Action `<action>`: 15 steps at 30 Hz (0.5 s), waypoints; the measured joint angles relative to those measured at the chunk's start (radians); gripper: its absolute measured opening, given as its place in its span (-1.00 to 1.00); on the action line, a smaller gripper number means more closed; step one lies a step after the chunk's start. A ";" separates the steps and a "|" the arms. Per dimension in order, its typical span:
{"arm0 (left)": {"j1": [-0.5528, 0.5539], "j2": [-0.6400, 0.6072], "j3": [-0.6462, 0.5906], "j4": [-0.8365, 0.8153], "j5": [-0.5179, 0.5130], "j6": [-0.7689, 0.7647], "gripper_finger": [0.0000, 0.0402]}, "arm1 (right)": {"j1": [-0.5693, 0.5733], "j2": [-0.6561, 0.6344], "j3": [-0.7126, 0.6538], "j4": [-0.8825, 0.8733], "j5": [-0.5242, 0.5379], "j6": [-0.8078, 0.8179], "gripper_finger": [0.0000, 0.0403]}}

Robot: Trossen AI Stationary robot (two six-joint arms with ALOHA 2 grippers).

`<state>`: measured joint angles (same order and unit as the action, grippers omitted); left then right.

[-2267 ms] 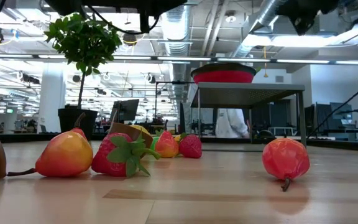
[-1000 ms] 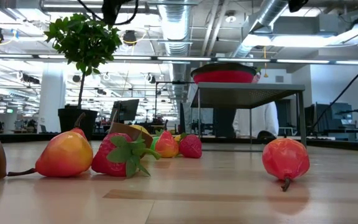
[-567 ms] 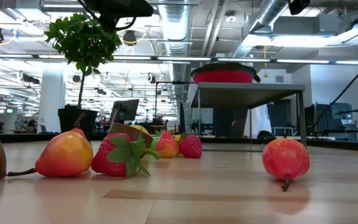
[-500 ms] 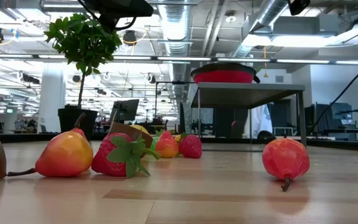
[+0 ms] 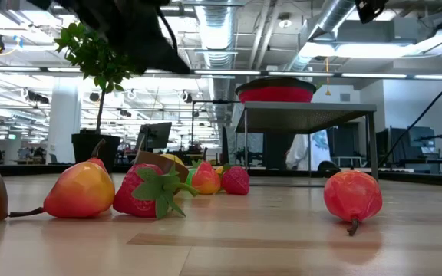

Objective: Pick & Place Fruit
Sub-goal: Put the lemon into the red colander on the shelf

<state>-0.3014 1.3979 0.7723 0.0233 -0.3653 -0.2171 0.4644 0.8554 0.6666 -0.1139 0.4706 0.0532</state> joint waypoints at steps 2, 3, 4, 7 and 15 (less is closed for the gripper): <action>0.000 0.039 0.000 0.001 0.000 0.000 -0.99 | 0.000 0.000 0.000 -0.002 0.000 0.000 -1.00; 0.000 0.056 0.000 0.000 0.000 0.000 -0.99 | 0.000 0.000 0.000 -0.004 0.000 0.000 -1.00; 0.000 0.071 0.000 0.001 -0.001 0.000 -0.99 | 0.000 0.000 0.000 -0.009 0.000 0.000 -1.00; 0.003 0.099 0.000 0.001 -0.021 -0.002 -0.98 | 0.000 0.000 0.000 -0.018 0.000 0.000 -1.00; 0.039 0.103 0.000 0.003 -0.027 0.003 -0.52 | 0.000 0.000 0.000 -0.017 0.000 0.000 -1.00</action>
<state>-0.2625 1.5013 0.7723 0.0261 -0.3925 -0.2143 0.4644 0.8555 0.6666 -0.1310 0.4710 0.0532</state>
